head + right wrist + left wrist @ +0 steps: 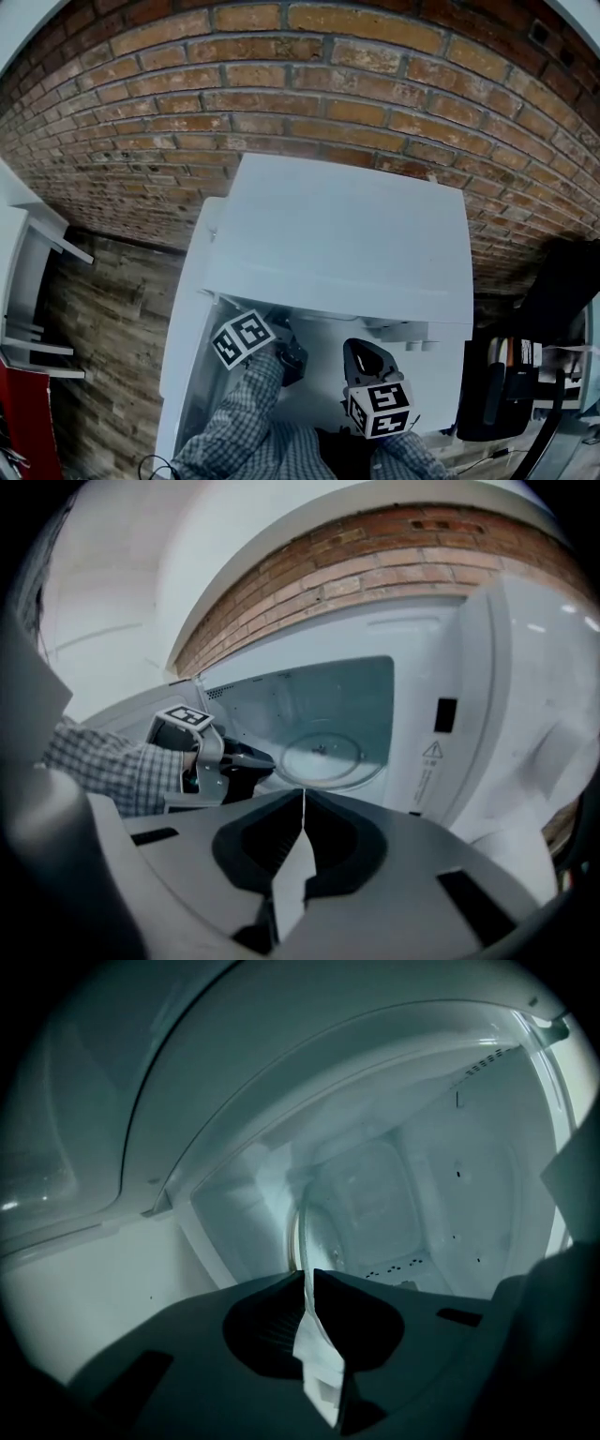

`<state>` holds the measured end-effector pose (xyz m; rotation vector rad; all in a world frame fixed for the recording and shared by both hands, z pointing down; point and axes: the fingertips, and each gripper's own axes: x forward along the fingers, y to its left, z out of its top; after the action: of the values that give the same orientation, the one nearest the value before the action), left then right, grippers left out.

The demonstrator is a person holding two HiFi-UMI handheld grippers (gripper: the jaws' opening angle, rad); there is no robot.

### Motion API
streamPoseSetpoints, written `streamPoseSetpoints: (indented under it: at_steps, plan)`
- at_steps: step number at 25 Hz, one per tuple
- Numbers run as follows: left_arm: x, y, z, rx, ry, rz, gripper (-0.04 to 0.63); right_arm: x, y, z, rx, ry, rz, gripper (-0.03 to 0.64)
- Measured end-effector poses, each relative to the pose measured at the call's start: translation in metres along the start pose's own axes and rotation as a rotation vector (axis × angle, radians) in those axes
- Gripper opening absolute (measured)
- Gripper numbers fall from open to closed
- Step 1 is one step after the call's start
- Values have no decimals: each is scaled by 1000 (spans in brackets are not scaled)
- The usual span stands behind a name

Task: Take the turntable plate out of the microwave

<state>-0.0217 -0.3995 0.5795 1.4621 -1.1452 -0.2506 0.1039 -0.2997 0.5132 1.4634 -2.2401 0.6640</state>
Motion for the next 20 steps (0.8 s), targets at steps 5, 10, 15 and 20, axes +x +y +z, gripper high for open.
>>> streamPoseSetpoints:
  at_steps: [5, 10, 15, 20]
  plan:
    - [0, -4, 0, -11, -7, -22, 37, 30, 15, 0, 437, -51, 201, 19]
    - [0, -7, 0, -15, -4, -38, 35, 54, 12, 1, 990, -173, 328, 105]
    - [-1, -10, 0, -20, -4, -48, 35, 76, -6, -3, 1219, -259, 321, 112]
    - [-3, -14, 1, -32, -10, -67, 34, 85, -11, 4, 1315, -323, 328, 112]
